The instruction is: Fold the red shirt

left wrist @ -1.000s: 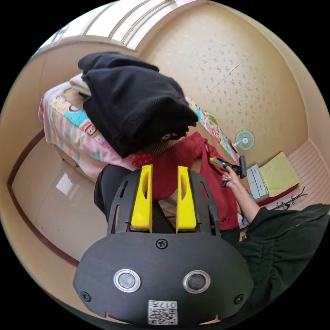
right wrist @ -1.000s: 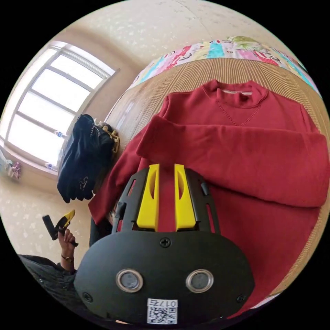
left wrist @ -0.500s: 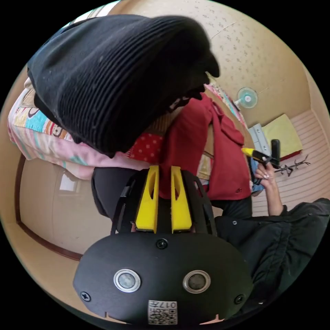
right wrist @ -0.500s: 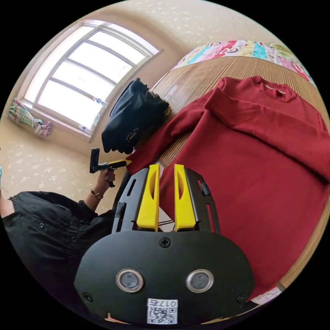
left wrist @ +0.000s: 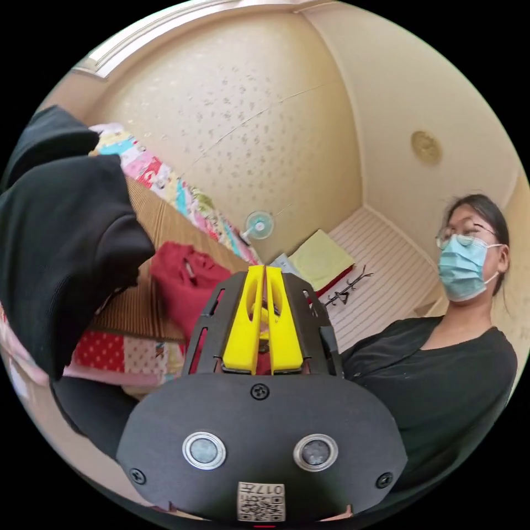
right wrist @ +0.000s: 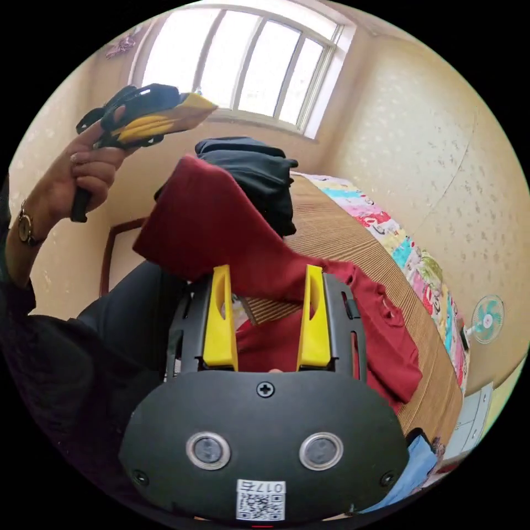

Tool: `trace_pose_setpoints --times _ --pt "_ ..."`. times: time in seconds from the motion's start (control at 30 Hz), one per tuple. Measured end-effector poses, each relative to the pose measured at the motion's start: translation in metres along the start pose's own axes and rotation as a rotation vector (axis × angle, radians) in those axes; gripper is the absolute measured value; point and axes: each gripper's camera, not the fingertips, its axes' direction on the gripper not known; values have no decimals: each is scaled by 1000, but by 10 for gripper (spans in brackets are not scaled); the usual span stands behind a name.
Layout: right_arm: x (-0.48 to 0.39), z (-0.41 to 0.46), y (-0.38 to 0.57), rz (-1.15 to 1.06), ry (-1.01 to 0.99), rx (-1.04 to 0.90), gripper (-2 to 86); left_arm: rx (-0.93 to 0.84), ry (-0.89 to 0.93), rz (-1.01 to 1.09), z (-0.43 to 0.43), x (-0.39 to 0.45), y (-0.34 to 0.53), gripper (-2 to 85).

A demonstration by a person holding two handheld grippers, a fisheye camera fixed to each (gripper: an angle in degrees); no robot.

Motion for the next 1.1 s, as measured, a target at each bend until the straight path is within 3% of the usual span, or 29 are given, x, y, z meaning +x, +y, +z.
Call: trace_pose_setpoints --times 0.1,0.2,0.4,0.57,0.77,0.93,1.1 --pt "-17 41 2 -78 -44 -97 157 -93 -103 -49 21 -6 -9 -7" --pt "-3 67 25 23 -124 -184 146 -136 -164 -79 29 -14 -1 -1" --pt "33 79 102 197 -187 -279 129 -555 -527 -216 101 -79 46 124" --pt "61 74 147 348 -236 -328 125 -709 -467 -301 180 -112 78 131" --pt "90 73 185 587 -463 -295 118 -781 -687 -322 223 -128 76 57" --pt "80 66 182 513 -412 -311 102 -789 -533 -329 204 -144 72 10" --pt "81 58 170 466 -370 -309 101 -734 -502 -287 177 -127 73 -2"
